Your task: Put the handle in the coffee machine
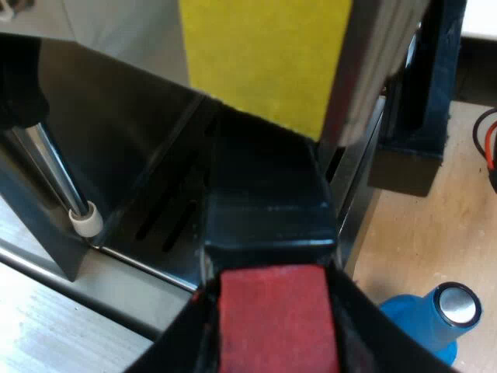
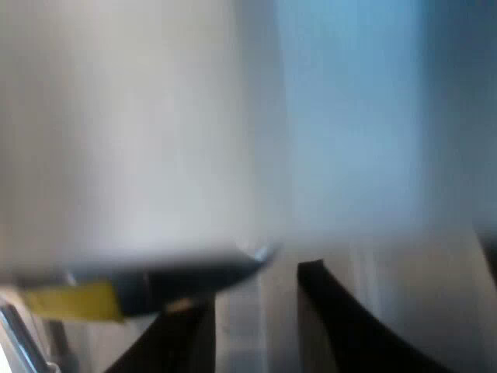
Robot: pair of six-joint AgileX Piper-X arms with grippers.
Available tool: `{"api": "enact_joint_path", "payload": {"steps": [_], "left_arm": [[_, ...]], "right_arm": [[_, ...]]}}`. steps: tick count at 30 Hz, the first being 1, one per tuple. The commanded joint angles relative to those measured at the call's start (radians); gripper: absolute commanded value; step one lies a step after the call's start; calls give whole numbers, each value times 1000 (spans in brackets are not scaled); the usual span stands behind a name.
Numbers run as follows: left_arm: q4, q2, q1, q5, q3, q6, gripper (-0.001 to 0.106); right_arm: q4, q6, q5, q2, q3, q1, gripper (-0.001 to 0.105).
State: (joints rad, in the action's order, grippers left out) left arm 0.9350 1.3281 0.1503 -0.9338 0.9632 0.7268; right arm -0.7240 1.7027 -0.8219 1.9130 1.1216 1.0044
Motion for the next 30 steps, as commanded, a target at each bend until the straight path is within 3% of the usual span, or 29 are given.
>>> {"api": "enact_joint_path", "payload": {"steps": [1,16,22,24,28,30], "left_arm": [[8,-37,7,-343,19,-30,0],[8,-37,7,-343,19,-30,0],[8,-37,7,-306,19,-30,1],[8,-37,7,-294,19,-38,12],[8,-37,7,-292,19,-38,54],[8,-37,7,-292,19,-38,66]], "right_arm": [[-19,72,45,-2,25,-4,28],[-175,74,12,-2,31,-4,28],[-191,43,12,-2,31,-4,28],[-191,42,12,-2,31,-4,28],[-191,42,12,-2,31,-4,28],[-191,42,12,-2,31,-4,28]]}}
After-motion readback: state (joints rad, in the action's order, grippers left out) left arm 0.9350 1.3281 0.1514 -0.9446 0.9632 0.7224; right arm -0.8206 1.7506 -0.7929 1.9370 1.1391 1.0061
